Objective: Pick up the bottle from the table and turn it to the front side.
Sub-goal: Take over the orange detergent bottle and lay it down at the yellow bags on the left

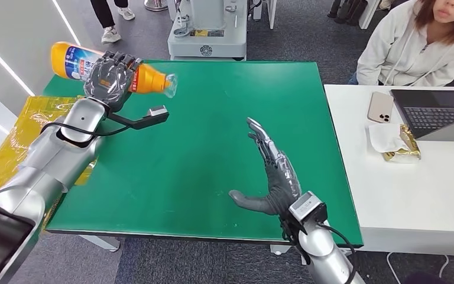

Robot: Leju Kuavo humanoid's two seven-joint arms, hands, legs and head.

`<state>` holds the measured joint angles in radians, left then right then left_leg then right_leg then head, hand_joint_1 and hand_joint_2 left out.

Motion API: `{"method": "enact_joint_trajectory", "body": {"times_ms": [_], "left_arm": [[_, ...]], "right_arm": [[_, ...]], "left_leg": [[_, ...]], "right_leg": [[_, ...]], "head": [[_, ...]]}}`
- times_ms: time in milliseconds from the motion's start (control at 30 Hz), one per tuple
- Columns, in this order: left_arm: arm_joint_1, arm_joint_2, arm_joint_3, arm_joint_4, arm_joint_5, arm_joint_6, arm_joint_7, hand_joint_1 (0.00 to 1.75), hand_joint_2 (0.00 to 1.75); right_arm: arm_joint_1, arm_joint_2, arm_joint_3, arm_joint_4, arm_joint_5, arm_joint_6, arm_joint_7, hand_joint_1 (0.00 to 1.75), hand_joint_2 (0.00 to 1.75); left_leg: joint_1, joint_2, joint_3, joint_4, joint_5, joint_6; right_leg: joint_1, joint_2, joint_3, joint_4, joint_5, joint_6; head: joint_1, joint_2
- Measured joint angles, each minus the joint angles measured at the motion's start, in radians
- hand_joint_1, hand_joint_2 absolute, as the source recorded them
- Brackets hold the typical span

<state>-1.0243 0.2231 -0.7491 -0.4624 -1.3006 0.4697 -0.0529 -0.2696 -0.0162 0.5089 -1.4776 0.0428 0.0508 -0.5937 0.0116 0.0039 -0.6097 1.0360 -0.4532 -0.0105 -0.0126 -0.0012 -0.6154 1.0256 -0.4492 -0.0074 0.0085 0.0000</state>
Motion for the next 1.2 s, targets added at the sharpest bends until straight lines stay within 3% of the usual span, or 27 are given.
{"method": "enact_joint_trajectory", "body": {"times_ms": [567,833,1200], "left_arm": [[0.185,0.241,0.007,0.031,-0.020,0.036,-0.038,1.75,1.75],[0.218,0.279,0.021,0.041,-0.015,0.028,-0.068,1.75,1.75],[0.253,0.282,0.058,0.046,0.015,-0.028,-0.148,1.75,1.75]], "right_arm": [[0.208,-0.067,-0.145,-0.075,0.006,-0.021,-0.021,0.00,1.75],[0.235,-0.070,-0.170,-0.081,0.022,-0.021,-0.012,0.00,1.75],[0.239,-0.069,-0.197,-0.109,0.028,-0.003,0.015,0.00,1.75]], "left_leg": [[0.000,0.001,0.000,-0.001,0.000,0.000],[0.000,0.000,0.000,-0.001,0.000,0.000],[0.000,0.000,0.000,-0.001,0.000,0.000]], "right_leg": [[0.000,0.000,-0.001,0.000,-0.001,-0.001],[0.000,0.000,-0.001,0.000,-0.001,-0.001],[0.000,0.000,-0.001,0.000,-0.001,-0.001]], "head": [[0.000,0.000],[0.000,0.000],[0.000,0.000]]}}
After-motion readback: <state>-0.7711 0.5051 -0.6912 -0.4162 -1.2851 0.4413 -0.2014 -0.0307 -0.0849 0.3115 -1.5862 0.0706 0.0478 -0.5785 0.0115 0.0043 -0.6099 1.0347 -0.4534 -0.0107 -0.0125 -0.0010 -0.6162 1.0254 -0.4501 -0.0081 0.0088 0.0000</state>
